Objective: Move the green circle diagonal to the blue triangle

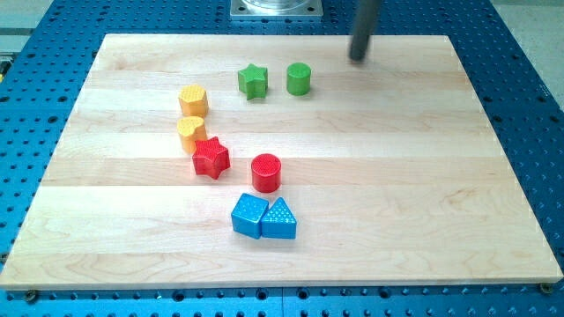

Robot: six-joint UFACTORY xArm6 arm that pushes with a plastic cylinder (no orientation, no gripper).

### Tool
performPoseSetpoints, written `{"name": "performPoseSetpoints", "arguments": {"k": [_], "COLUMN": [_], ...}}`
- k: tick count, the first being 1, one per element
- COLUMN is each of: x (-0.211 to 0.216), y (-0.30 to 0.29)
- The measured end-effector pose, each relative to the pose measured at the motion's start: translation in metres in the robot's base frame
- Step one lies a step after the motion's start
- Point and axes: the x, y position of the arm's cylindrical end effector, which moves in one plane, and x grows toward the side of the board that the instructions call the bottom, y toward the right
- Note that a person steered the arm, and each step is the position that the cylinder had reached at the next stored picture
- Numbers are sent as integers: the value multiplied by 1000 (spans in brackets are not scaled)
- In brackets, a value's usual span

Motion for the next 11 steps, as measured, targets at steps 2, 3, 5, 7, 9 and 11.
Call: {"name": "performPoseSetpoints", "arguments": {"k": [2, 3, 5, 7, 9, 11], "x": [87, 130, 19, 121, 146, 220], "y": [-33, -9, -10, -68, 21, 16]}}
